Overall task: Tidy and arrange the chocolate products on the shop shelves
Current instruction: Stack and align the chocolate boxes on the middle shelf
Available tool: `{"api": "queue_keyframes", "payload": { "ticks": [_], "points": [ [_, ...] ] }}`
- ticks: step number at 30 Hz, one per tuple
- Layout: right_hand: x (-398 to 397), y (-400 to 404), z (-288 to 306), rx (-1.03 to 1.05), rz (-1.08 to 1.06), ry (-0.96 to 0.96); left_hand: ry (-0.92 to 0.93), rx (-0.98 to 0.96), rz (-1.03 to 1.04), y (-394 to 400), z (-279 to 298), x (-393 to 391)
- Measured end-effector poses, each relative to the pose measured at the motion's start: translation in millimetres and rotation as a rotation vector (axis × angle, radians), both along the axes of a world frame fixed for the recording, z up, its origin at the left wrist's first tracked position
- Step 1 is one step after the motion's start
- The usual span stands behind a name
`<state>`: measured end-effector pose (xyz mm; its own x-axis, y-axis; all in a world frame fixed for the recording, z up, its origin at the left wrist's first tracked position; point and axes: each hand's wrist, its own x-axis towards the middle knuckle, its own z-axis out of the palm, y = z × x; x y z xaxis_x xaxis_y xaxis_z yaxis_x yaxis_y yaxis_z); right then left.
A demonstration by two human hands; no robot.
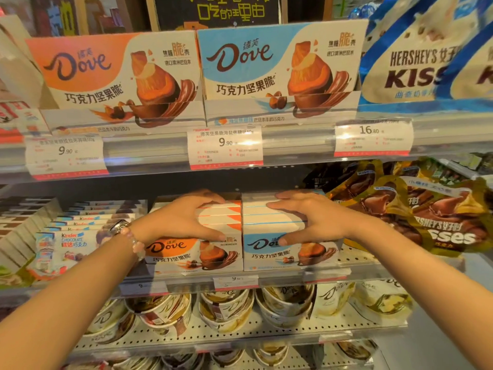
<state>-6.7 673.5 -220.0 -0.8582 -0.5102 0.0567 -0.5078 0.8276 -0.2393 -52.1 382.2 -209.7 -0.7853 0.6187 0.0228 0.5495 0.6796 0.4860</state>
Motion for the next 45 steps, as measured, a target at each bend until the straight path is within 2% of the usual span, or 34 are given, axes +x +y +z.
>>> {"api": "queue_keyframes", "payload": {
  "ticks": [5,14,25,32,42,45],
  "points": [
    [0,-3,-4,-0.060,0.005,0.067,-0.026,0.025,0.105,1,-3,1],
    [-6,-1,-4,-0.066,0.025,0.061,-0.064,0.023,0.168,0,-3,3],
    [-11,0,-14,-0.088,-0.005,0.096,-0.071,0.072,0.154,5,-5,4],
    [-5,-3,-11,-0.151,-0.051,0.073,-0.002,0.059,0.120,8,-3,9],
    [-2,-5,-3,0.038,0.009,0.067,-0.043,-0.027,0.118,11,4,12],
    [8,-1,2,0.010,0.026,0.061,-0.032,-0.096,0.105,17,8,17]
  ]
}}
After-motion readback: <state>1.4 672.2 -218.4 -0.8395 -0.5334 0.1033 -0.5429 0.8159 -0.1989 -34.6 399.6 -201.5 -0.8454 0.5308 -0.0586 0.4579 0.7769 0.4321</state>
